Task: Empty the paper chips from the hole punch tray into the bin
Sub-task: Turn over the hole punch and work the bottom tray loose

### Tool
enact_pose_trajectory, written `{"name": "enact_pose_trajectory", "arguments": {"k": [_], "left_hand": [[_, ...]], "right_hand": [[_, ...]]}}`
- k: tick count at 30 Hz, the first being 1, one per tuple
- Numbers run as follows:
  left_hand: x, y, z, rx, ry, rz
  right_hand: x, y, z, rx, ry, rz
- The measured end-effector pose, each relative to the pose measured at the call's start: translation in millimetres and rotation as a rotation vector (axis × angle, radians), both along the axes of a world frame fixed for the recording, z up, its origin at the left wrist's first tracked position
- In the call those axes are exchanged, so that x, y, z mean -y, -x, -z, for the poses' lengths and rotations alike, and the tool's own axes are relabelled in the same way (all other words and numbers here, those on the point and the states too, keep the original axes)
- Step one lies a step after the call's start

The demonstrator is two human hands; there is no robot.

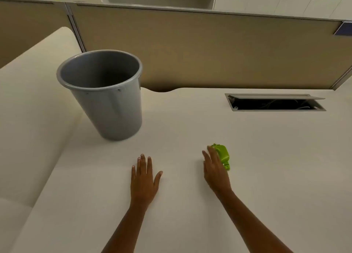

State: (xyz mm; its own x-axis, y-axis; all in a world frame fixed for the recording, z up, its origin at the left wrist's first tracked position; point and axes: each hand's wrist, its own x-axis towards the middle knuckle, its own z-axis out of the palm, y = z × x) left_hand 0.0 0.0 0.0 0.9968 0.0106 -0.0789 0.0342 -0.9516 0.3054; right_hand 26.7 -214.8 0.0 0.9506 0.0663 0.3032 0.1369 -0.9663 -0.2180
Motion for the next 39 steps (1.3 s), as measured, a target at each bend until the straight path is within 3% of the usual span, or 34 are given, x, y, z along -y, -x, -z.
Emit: {"name": "enact_pose_trajectory", "arguments": {"k": [2, 7, 11, 15, 17, 20, 22, 26, 30, 39], "left_hand": [[3, 0, -6, 0.004, 0.033, -0.009], [9, -1, -13, 0.058, -0.037, 0.048], [14, -3, -8, 0.074, 0.044, 0.039], [17, -7, -7, 0.159, 0.305, -0.037], [22, -7, -15, 0.183, 0.514, -0.065], [27, -7, -26, 0.105, 0.769, -0.055], [27, -8, -32, 0.024, 0.865, -0.033], [27, -7, -42, -0.174, 1.088, -0.04], [24, -2, -44, -0.32, 1.193, -0.021], [28, 6, -42, -0.331, 1.243, -0.104]], "right_hand": [[11, -5, -6, -0.004, -0.12, 0.116], [31, -16, -18, -0.229, -0.543, 0.49], [35, -25, -27, -0.346, -0.831, 0.632], [30, -24, -30, -0.368, -1.015, 0.657], [24, -19, -34, -0.402, -1.258, 0.645], [12, -5, -45, -0.611, -1.645, 0.603], [3, 5, -52, -0.803, -1.781, 0.578], [-10, 21, -58, -1.089, -1.952, 0.572], [-22, 31, -58, -1.226, -2.012, 0.535], [-26, 36, -52, -1.351, -2.096, 0.398]]}}
